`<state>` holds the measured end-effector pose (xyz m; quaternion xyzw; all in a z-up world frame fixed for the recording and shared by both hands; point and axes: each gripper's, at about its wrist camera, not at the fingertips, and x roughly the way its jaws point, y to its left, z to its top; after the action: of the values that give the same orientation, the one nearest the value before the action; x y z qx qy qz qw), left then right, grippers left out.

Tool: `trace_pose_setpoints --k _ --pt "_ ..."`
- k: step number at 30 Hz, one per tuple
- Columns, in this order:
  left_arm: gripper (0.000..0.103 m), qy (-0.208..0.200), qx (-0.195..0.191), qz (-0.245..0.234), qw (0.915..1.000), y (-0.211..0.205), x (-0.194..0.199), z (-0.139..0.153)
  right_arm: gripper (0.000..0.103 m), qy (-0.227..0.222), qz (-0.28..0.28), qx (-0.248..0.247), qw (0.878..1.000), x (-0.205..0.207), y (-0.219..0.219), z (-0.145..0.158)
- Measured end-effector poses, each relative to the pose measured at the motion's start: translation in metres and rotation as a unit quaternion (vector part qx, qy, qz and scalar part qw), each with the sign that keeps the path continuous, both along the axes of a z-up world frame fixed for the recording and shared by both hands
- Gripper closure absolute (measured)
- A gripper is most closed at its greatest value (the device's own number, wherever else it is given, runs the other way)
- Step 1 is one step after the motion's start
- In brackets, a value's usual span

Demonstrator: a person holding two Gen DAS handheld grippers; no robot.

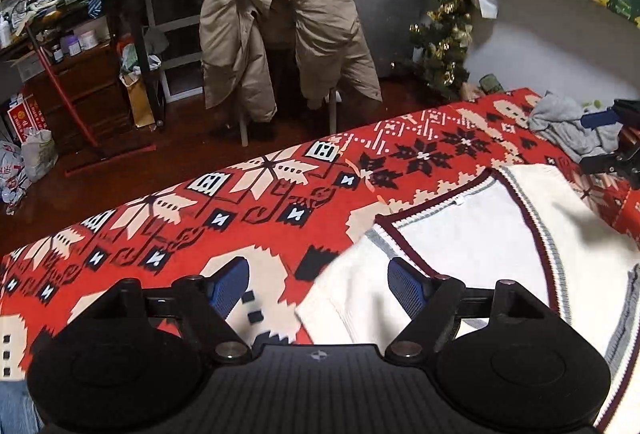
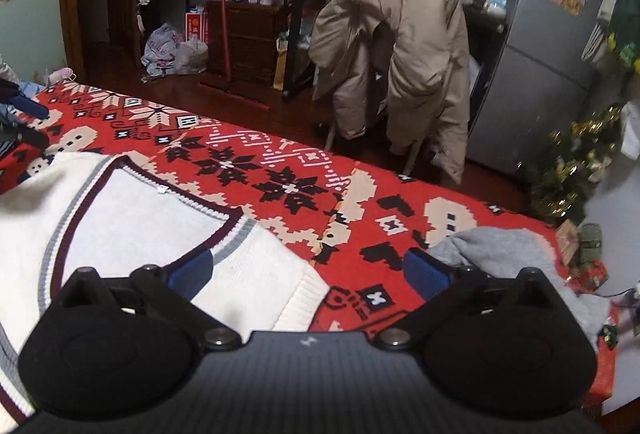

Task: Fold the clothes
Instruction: 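Open both tools and move them toward the sweater's V-neck collar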

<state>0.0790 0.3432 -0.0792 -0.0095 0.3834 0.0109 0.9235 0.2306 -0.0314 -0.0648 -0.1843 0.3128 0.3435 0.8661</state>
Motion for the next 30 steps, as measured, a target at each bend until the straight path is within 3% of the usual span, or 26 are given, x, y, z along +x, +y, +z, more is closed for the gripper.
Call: trace_pose_setpoints --k 2,3,4,7,8,13,16,18,19,20,22,25,30 --pt "0.049 0.013 -0.012 -0.014 0.9997 0.001 0.009 -0.004 0.001 0.008 0.006 -0.005 1.000 0.008 0.003 -0.003" --pt "0.052 0.020 -0.019 -0.025 0.9993 0.002 0.013 -0.006 0.003 0.014 0.013 -0.009 1.000 0.012 0.005 -0.005" --pt "0.056 0.025 -0.023 -0.034 0.9988 0.001 0.015 -0.008 0.011 0.019 0.020 -0.012 1.000 0.016 0.007 -0.007" --pt "0.058 0.042 -0.013 -0.058 0.9974 -0.003 0.020 -0.015 0.048 0.036 0.039 -0.027 0.998 0.025 0.014 -0.015" --pt "0.058 0.046 -0.007 -0.062 0.9970 -0.004 0.021 -0.017 0.054 0.043 0.046 -0.029 0.998 0.028 0.017 -0.017" --pt "0.059 0.068 0.017 -0.073 0.9949 -0.003 0.030 -0.026 0.060 0.053 0.083 -0.047 0.994 0.039 0.032 -0.031" --pt "0.058 0.073 0.014 -0.076 0.9943 -0.001 0.035 -0.030 0.070 0.056 0.090 -0.075 0.992 0.047 0.043 -0.042" --pt "0.058 0.077 0.006 -0.078 0.9940 0.001 0.037 -0.030 0.070 0.065 0.095 -0.071 0.991 0.051 0.047 -0.044" --pt "0.063 0.079 0.003 -0.081 0.9936 0.001 0.039 -0.030 0.074 0.070 0.098 -0.069 0.990 0.053 0.048 -0.045" --pt "0.066 0.080 0.001 -0.088 0.9929 0.001 0.039 -0.030 0.088 0.073 0.106 -0.069 0.989 0.053 0.050 -0.045" --pt "0.083 0.083 0.005 -0.097 0.9917 -0.002 0.040 -0.027 0.099 0.069 0.119 -0.078 0.987 0.048 0.054 -0.046" --pt "0.096 0.078 0.024 -0.106 0.9910 -0.008 0.038 -0.021 0.101 0.051 0.120 -0.085 0.988 0.041 0.057 -0.042" --pt "0.097 0.029 0.054 -0.093 0.9938 -0.019 0.021 0.003 0.101 0.023 0.105 -0.058 0.992 0.028 0.048 -0.014"
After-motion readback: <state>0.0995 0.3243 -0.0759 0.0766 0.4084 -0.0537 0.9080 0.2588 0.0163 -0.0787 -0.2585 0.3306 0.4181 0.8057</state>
